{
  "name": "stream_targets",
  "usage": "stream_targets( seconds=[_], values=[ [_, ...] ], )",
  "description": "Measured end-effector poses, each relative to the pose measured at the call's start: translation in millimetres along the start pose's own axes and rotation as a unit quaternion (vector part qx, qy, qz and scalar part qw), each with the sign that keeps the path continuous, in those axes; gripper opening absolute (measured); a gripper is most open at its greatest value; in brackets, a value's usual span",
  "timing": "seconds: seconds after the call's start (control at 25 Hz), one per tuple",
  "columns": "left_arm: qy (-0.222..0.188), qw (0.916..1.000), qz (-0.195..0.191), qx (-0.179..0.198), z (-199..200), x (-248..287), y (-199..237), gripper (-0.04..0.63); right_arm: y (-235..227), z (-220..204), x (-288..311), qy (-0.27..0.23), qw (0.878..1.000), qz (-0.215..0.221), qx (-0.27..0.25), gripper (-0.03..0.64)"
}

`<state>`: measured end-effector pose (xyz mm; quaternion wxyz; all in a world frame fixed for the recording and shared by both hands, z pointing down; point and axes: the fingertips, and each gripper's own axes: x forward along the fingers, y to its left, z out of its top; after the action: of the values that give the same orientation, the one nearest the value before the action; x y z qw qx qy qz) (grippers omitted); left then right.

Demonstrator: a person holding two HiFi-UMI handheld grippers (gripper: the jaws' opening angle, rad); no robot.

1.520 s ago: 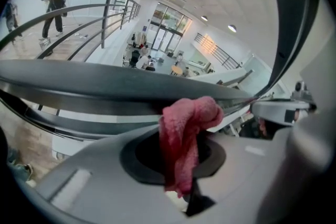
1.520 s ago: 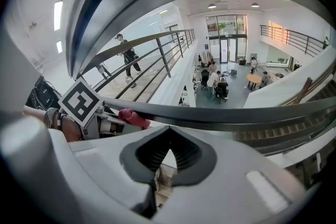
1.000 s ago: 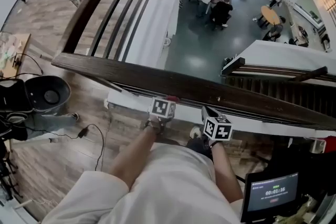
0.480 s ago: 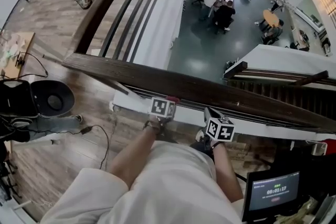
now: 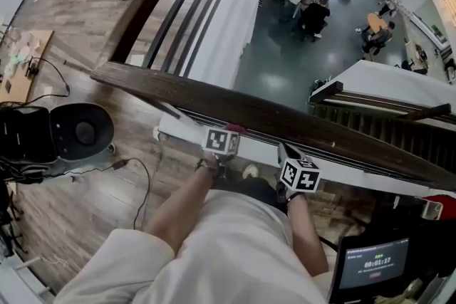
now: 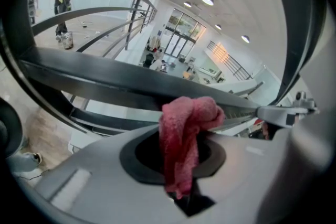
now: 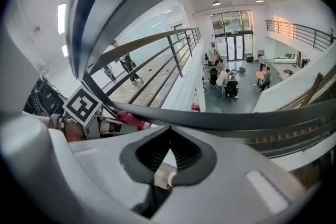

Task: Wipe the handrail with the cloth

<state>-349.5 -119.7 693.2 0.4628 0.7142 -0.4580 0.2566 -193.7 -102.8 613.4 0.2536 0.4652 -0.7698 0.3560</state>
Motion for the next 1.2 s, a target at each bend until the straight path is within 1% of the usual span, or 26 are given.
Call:
stream_targets(
  seconds=[0.12,0.32,0.44,0.6,0.68,0.84,0.96,1.2],
  values=[
    [-0.008,0.9995,0.025,-0.019,1.4,-4.2,6.6,0.08,1.1,2.3,4.1,0.013,1.0,0.014,-0.018,0.003],
    [-0.018,0.9973,0.058,-0.04,0.2,-10.8,14.1,0.08,9.9,6.6,8.2,0.026,0.998,0.058,-0.03,0.003],
    [-0.021,0.9959,0.069,-0.054,-1.3,-13.3,18.5,0.081,18.6,5.7,11.4,0.035,0.995,0.076,-0.05,0.003],
    [-0.033,0.9941,0.076,-0.07,-0.2,-19.1,32.0,0.08,37.4,-1.9,16.4,0.044,0.993,0.093,-0.056,0.003],
    [-0.037,0.9938,0.08,-0.069,2.9,-23.2,42.8,0.08,43.0,-6.6,21.1,0.048,0.993,0.093,-0.056,0.003],
    [-0.029,0.9944,0.084,-0.056,4.1,-30.4,66.8,0.081,50.2,-10.6,31.9,0.043,0.995,0.082,-0.028,0.003],
    [-0.024,0.9958,0.076,-0.044,7.8,-33.1,76.8,0.08,59.6,-3.6,38.5,0.032,0.997,0.071,-0.02,0.003],
    [-0.018,0.9978,0.055,-0.031,13.2,-40.3,89.7,0.081,83.5,4.3,40.7,0.025,0.998,0.053,-0.025,0.003]
  ],
)
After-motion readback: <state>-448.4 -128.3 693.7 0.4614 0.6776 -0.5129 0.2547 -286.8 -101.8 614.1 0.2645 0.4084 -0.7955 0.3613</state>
